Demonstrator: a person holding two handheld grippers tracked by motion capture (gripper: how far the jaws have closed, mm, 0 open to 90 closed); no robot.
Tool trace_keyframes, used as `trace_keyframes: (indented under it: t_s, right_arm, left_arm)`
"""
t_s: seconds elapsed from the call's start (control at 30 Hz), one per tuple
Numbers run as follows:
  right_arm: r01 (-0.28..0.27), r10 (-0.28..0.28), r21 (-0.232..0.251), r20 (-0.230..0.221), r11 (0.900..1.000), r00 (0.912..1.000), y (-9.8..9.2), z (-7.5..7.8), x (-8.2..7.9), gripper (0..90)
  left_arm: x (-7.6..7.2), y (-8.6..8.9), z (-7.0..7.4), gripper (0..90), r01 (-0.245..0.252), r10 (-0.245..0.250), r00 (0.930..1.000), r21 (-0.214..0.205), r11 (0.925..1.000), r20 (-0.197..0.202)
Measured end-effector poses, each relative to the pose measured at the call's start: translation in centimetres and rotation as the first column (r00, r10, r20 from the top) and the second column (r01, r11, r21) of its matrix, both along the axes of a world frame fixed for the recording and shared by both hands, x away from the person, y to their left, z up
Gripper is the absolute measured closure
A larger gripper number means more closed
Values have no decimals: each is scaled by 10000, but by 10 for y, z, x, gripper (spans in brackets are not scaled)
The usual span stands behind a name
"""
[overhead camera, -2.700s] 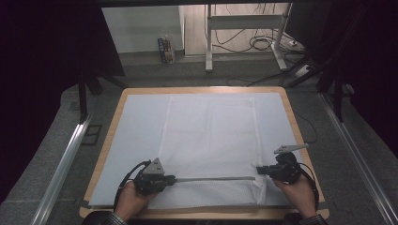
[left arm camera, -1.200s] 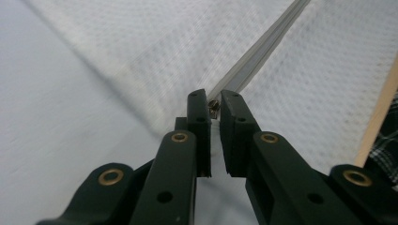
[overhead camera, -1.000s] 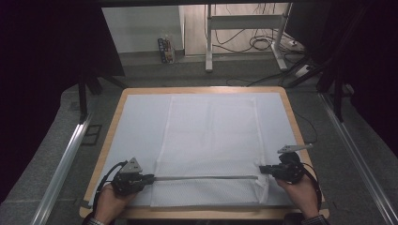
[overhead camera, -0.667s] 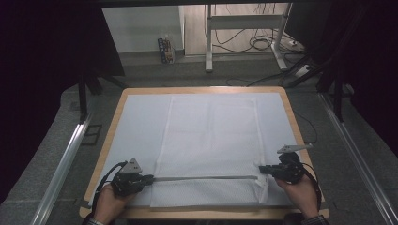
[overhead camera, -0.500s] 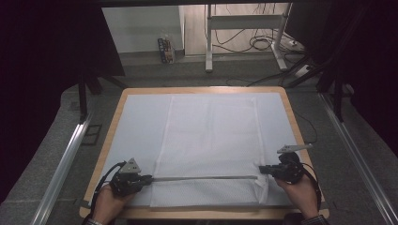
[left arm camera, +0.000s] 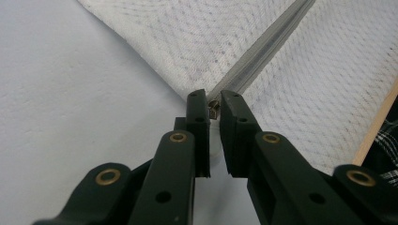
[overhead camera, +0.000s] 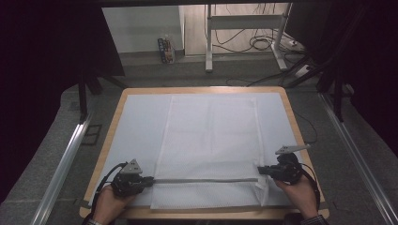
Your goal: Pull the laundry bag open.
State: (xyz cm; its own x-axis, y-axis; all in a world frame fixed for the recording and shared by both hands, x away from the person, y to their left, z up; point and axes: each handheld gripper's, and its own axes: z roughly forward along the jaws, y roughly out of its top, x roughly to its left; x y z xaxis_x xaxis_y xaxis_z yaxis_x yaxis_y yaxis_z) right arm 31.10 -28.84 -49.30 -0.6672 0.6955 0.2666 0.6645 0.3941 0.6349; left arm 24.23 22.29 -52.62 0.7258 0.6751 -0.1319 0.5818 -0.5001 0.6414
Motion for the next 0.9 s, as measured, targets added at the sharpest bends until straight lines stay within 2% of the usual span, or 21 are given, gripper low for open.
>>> trace_keyframes:
  t_s: [0.13,0.23,0.4,0.53,0.63,0.77,0.9]
  right_arm:
    - [-60,60,-65,-45,10000,10000,0,-2,1,760]
    - [-41,41,-169,-7,9998,10000,1,-3,1,723]
    - [158,-148,-334,294,9993,9995,0,-3,1,601]
    - [400,-380,-411,467,9984,9982,-2,-4,4,441]
    - [467,-442,-357,691,9983,9966,-1,-5,5,318]
    - [480,-451,-302,911,9984,9948,1,-5,6,206]
    - [402,-365,-344,1038,9986,9939,2,-5,5,119]
  left_arm:
    - [0,0,0,808,-18,18,10000,-77,10000,96]
    - [-1,-1,0,772,6,-5,9998,-53,10000,208]
    - [-1,-3,1,652,-124,124,9989,-7,9999,457]
    - [0,-3,1,503,-377,380,9972,-60,9993,648]
    - [1,-4,1,348,-571,575,9950,-65,9983,815]
    - [2,-6,0,205,-835,845,9918,-147,9964,964]
    - [3,-6,1,112,-1036,1055,9895,-247,9943,987]
